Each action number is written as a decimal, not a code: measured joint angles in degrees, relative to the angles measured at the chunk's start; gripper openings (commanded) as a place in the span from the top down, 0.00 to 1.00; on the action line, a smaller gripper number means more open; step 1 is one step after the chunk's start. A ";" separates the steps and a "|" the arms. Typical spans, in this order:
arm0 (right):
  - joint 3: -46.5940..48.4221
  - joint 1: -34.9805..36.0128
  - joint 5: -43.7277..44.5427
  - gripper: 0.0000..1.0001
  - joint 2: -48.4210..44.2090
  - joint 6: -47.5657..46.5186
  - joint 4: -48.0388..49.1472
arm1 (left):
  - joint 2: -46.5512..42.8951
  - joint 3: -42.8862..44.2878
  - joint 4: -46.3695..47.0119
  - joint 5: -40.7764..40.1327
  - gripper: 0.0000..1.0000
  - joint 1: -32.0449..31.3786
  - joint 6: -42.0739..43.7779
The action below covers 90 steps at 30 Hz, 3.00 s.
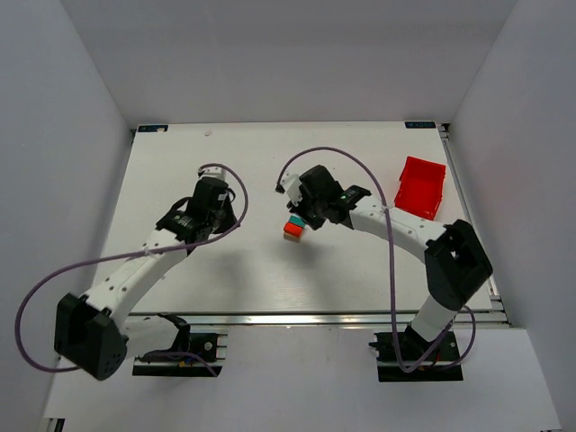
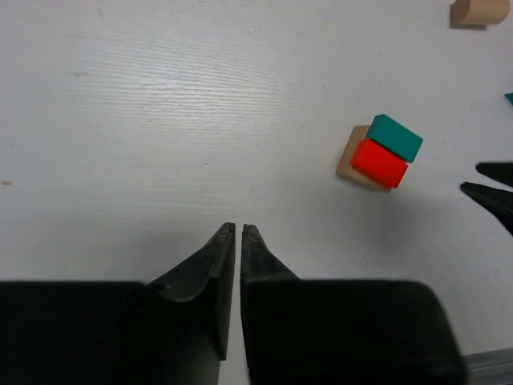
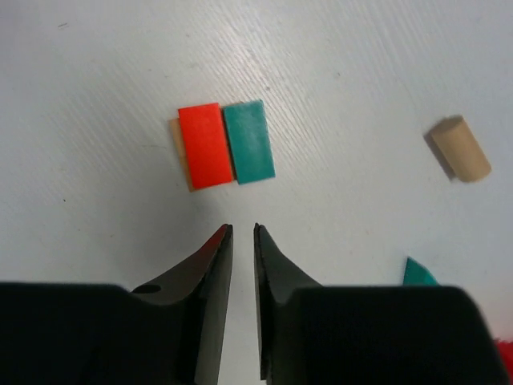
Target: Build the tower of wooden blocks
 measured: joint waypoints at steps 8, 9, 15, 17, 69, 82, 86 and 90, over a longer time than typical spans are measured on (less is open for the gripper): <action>-3.45 -4.20 2.97 0.89 -2.27 8.72 2.91 | 15.65 0.11 10.80 7.04 0.98 -0.55 1.18; -3.23 -4.59 2.95 0.90 -1.49 8.96 3.26 | 16.44 0.11 11.76 7.80 0.98 -0.59 1.33; 2.78 -5.22 1.60 0.91 6.71 8.72 3.67 | 17.68 0.11 16.04 10.12 0.98 -0.59 1.92; 4.44 -5.22 1.05 0.91 8.90 8.09 3.67 | 17.68 0.07 16.81 10.40 0.98 -0.61 2.10; 9.03 -5.16 -6.54 0.88 15.69 -0.66 2.40 | 17.55 -1.53 17.25 10.45 0.99 -0.59 3.19; 9.03 -5.05 -7.37 0.84 15.69 -1.68 2.40 | 17.55 -1.92 17.29 10.58 1.00 -0.59 3.61; 9.03 -5.05 -7.34 0.82 15.69 -2.25 2.43 | 17.53 -1.92 17.31 10.69 1.00 -0.59 3.69; 9.03 -5.05 -7.32 0.80 15.69 -2.60 2.47 | 17.55 -1.92 17.31 10.75 1.00 -0.59 3.82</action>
